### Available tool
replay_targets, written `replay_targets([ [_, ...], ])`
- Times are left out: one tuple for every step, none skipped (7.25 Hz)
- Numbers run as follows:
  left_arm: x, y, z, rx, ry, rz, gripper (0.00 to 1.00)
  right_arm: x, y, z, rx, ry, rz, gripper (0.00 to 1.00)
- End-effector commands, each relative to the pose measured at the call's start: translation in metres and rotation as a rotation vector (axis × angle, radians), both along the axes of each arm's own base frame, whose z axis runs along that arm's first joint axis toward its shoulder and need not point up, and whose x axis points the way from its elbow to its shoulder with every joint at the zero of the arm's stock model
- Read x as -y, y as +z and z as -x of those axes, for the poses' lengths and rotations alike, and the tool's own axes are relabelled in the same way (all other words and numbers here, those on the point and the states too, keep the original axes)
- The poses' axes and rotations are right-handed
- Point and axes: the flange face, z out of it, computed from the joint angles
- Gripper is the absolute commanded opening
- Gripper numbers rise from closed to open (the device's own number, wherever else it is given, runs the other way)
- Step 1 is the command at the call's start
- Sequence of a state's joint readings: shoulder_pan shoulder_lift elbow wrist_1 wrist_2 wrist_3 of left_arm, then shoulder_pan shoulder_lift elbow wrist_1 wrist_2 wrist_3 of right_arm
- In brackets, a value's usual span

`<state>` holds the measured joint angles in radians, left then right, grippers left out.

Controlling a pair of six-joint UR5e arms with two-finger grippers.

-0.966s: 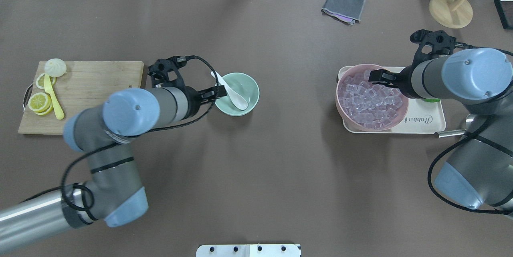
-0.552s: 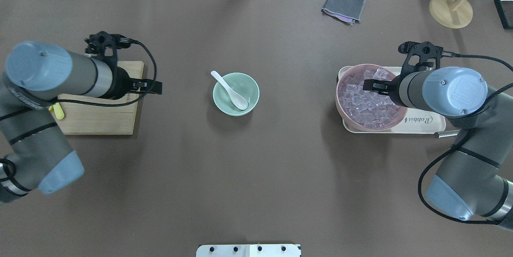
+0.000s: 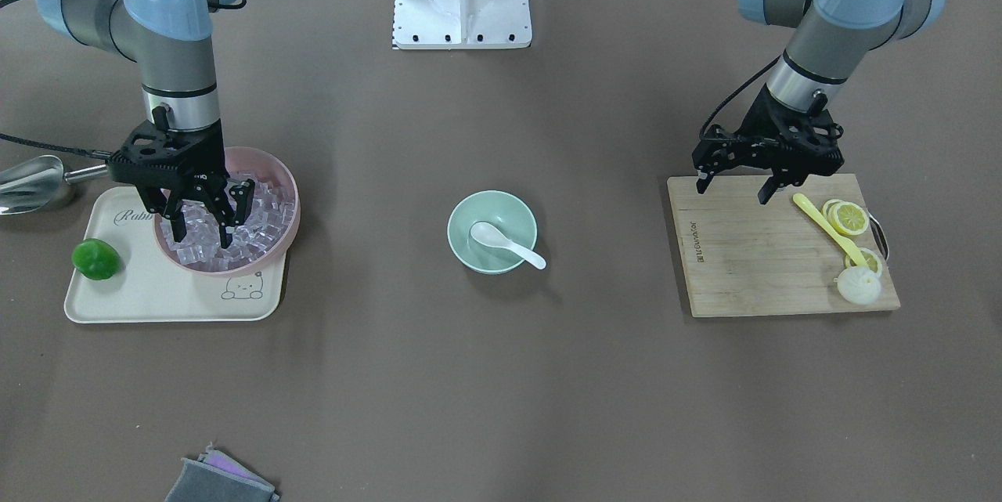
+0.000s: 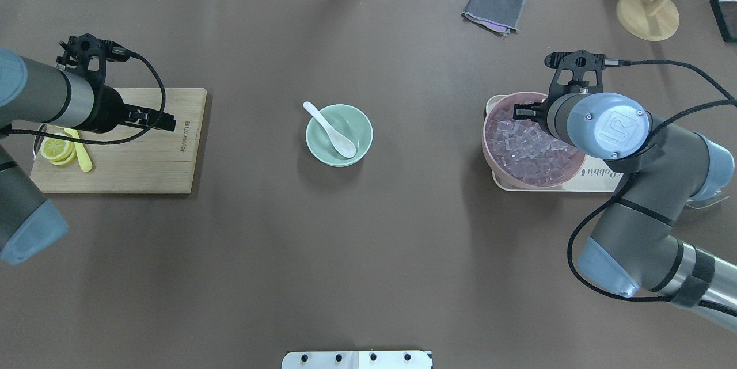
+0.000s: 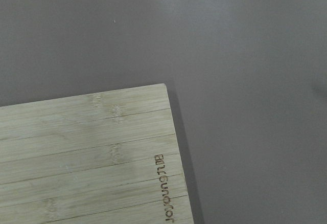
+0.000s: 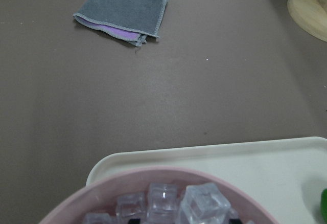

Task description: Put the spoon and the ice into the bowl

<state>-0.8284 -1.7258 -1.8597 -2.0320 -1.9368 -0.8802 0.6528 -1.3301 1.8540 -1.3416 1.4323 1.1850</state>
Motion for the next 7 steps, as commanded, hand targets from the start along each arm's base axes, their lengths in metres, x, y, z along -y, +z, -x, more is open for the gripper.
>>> replay_targets([
  [-0.001,0.008,0.001,-0.002,-0.001,-0.002,0.98,0.013,0.004,-0.005,-0.055,-0.032,-0.036,0.63],
  [-0.001,0.007,0.001,-0.003,-0.001,-0.003,0.98,0.013,0.006,-0.006,-0.059,-0.034,-0.034,0.63],
  [-0.001,0.007,0.001,-0.002,-0.002,-0.004,0.98,0.014,0.013,-0.003,-0.066,-0.033,-0.026,0.64],
  [-0.001,0.007,0.001,-0.002,-0.002,-0.004,0.98,0.015,0.017,-0.001,-0.068,-0.03,-0.018,0.64],
  [-0.001,0.008,0.0,-0.001,-0.001,-0.003,0.98,0.015,0.017,0.0,-0.067,-0.028,-0.017,0.6],
  [-0.001,0.007,0.0,-0.002,-0.001,-0.004,0.98,0.015,0.016,0.0,-0.065,-0.029,-0.017,0.38],
  [-0.001,0.007,0.0,-0.003,0.001,-0.003,0.98,0.016,0.014,-0.001,-0.063,-0.028,-0.019,0.0],
])
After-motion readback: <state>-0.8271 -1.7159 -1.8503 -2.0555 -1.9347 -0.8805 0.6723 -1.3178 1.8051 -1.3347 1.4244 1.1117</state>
